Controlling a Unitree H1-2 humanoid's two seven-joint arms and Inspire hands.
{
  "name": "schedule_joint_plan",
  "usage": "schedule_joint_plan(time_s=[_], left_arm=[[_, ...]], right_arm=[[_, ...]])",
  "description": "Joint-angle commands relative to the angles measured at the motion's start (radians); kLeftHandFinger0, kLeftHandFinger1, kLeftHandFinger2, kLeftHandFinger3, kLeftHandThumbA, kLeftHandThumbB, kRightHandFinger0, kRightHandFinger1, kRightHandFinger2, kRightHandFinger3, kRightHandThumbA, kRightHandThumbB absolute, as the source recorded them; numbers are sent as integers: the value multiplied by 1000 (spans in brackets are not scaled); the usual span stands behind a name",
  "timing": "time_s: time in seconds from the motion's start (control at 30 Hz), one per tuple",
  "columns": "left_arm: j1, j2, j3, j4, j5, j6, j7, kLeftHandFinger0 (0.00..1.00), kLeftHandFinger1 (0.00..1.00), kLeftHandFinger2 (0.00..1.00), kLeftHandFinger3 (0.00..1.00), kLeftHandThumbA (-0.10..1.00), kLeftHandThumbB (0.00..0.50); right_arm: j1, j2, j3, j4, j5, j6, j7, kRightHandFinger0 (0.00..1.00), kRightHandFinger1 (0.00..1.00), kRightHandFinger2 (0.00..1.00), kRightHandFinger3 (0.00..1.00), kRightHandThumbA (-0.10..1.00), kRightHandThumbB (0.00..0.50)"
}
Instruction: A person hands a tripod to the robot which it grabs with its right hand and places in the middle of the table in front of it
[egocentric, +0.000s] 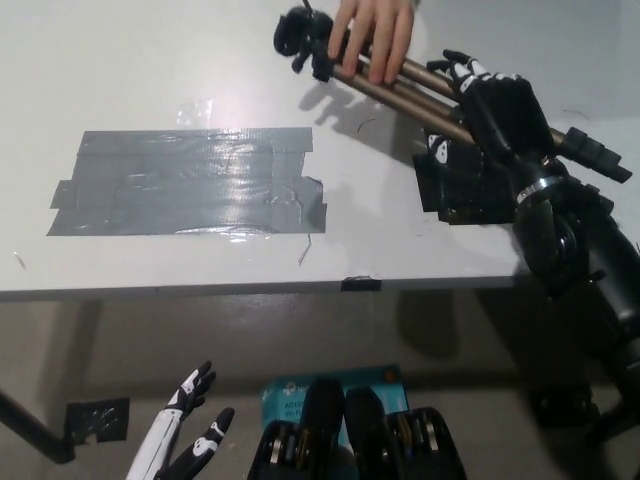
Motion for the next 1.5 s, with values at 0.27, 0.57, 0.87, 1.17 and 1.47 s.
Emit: schedule_joint_plan(time_s=[0.27,0.57,0.87,1.17,1.47], left_arm=[[-24,16,-3,-29,13,-3,-7,1000,1000,1000,1000,758,164],[-35,16,-4,-25,14,-4,-9,1000,1000,1000,1000,772,164],[-49,14,-5,-23,8,-7,-11,1000,1000,1000,1000,747,155],[-63,16,-7,-26,11,4,-17,1000,1000,1000,1000,754,155],[-76,17,-8,-30,2,21,-26,1000,1000,1000,1000,738,158]], right_arm=[[-83,-95,49,107,-30,-125,-88,0,504,942,875,-100,182],[-88,-118,84,144,-51,-165,-110,0,528,961,918,-100,174],[-81,-112,63,98,65,-120,164,379,742,992,1000,530,412],[-86,-138,23,-101,338,118,718,1000,1000,1000,1000,801,500],[-115,-162,-128,-335,594,158,731,1000,1000,1000,1000,945,500]])
